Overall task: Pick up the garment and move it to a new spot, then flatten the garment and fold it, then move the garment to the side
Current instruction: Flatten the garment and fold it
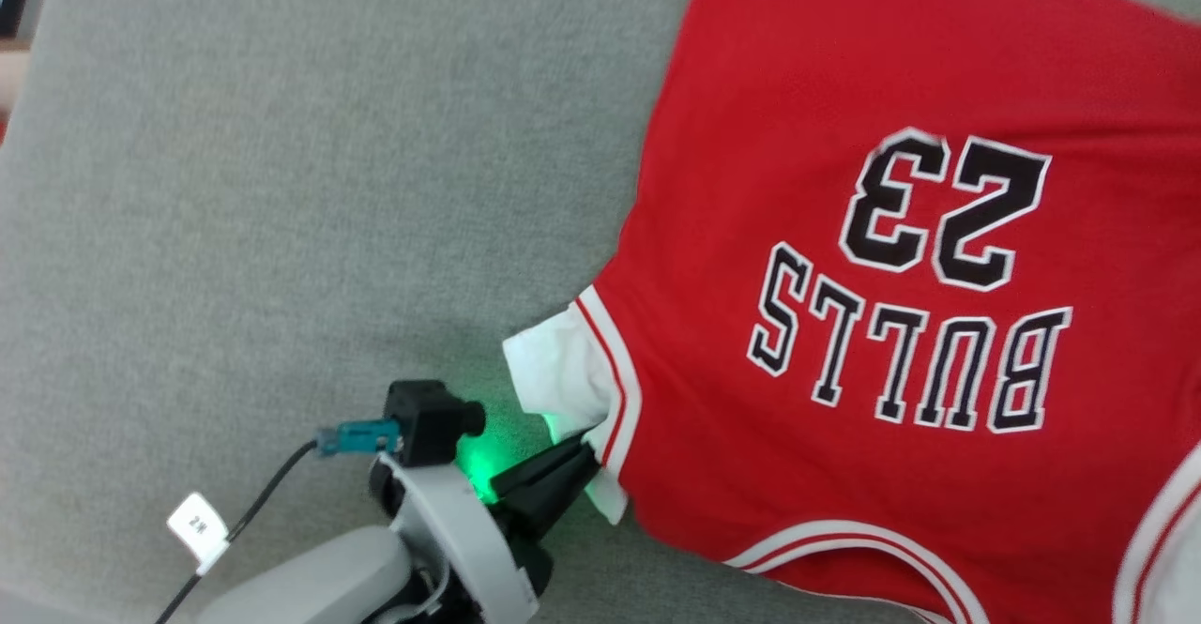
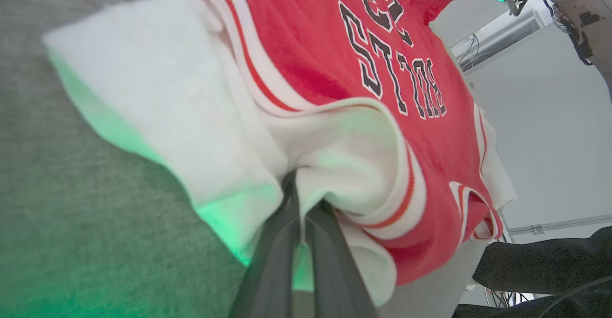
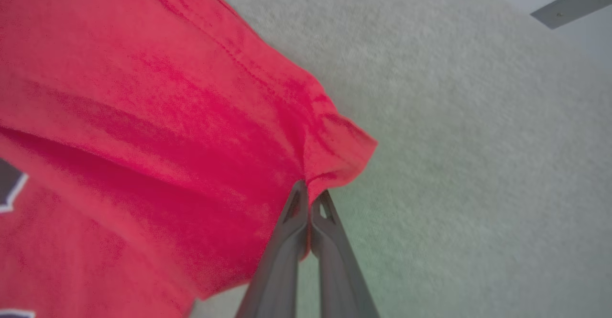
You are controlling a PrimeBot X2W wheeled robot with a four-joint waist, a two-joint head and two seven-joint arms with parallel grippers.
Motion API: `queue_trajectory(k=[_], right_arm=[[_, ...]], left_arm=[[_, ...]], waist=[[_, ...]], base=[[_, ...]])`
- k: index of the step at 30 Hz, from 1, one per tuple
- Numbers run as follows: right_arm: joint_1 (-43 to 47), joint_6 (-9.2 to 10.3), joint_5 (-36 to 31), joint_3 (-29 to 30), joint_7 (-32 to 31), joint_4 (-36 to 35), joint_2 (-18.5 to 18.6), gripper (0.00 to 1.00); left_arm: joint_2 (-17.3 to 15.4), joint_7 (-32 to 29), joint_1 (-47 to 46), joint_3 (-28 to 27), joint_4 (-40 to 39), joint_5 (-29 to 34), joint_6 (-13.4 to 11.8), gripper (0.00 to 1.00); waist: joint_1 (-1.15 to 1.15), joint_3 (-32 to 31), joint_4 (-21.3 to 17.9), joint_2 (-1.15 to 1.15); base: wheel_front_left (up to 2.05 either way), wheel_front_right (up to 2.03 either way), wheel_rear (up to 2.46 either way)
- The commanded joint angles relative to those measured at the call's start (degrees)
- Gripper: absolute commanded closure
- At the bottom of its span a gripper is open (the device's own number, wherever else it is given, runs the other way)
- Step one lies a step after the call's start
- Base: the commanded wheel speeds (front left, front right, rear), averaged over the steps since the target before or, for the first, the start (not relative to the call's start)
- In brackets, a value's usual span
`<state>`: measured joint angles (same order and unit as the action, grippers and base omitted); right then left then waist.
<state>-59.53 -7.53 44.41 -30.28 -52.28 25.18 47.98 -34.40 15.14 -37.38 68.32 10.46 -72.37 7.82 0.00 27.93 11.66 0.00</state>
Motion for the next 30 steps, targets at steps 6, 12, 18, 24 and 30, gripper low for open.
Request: queue_trajectory(k=[6, 12, 18, 24, 30], right_arm=[[15.72, 0.09, 8.94, 0.06, 1.47, -12.97, 9.3, 1.0], [33.75, 0.09, 14.12, 1.77, 3.95, -23.43, 13.64, 1.0], [48.69, 0.09, 15.64, 2.66, 5.88, -28.63, 12.22, 1.0], [60.95, 0.09, 13.16, 2.21, 7.57, -31.24, 6.57, 1.0], [61.66, 0.1, 7.02, 7.11, 12.15, -33.75, 1.69, 0.0]], left_arm=[[-3.21, -0.37, 3.97, -0.34, 0.31, 0.79, -3.17, 1.0], [-4.57, -0.12, 5.81, -2.44, -1.91, 1.49, -5.37, 1.0], [-5.5, -0.03, 7.54, -5.11, -3.24, 2.74, -7.16, 1.0], [-5.75, -0.01, 9.07, -7.81, -3.84, 3.93, -8.05, 1.0], [-5.77, 0.0, 10.09, -9.46, -3.92, 4.45, -8.13, 1.0]], waist=[[0.0, -6.63, -4.19, 0.0], [0.0, -8.74, -6.34, 0.0], [0.0, -9.18, -7.72, 0.0], [0.0, -9.21, -8.12, 0.0], [0.0, -9.21, -8.63, 0.0]], base=[[0.0, 0.0, 0.0], [0.0, 0.0, 0.0], [0.0, 0.0, 0.0], [0.0, 0.0, 0.0], [0.0, 0.0, 0.0]])
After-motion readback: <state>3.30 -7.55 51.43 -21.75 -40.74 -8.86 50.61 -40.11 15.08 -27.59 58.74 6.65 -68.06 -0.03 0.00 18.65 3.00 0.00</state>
